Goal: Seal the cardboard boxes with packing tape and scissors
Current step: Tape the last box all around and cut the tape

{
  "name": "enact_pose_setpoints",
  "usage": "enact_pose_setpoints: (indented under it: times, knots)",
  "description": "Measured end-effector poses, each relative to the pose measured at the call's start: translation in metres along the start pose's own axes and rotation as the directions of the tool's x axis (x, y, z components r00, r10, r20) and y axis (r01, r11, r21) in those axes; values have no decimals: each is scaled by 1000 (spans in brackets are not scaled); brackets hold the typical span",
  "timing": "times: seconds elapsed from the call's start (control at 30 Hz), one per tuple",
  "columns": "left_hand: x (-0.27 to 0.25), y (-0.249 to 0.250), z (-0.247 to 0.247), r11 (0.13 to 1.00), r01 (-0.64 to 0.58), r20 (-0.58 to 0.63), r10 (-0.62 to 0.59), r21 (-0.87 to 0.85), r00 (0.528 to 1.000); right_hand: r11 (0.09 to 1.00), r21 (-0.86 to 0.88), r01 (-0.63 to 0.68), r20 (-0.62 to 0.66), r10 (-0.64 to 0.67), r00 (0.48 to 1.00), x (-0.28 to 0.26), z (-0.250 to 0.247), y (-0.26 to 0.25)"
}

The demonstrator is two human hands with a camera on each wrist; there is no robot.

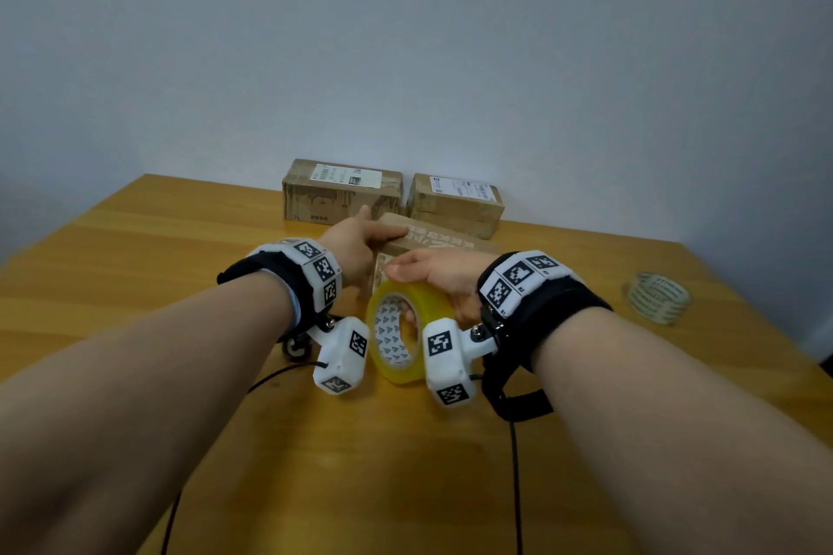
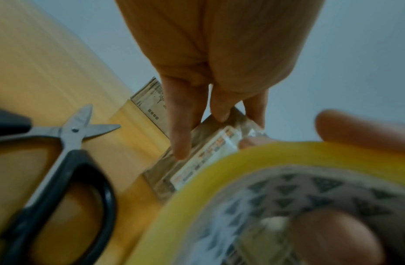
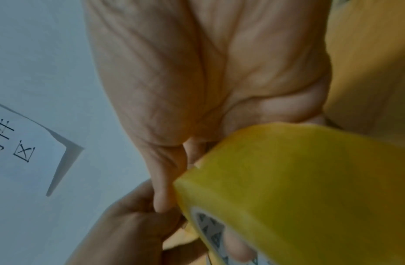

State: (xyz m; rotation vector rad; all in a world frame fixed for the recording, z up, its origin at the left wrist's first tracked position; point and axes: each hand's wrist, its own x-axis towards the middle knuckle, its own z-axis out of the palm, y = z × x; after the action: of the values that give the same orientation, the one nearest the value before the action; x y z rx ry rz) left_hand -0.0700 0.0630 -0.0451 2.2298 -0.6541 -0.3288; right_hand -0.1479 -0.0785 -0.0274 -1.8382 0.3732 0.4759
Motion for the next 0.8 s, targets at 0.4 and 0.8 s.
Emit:
enact_pose_setpoints:
  times: [0.4, 0.8]
  knots:
    - [-7, 6, 3, 888, 410, 155, -384, -207, 910, 997, 59, -44, -51, 47, 998, 8, 8, -1]
    - [6, 6, -10, 914, 285, 59, -280, -290, 958, 982, -190, -1, -234, -44, 971, 12, -11, -12]
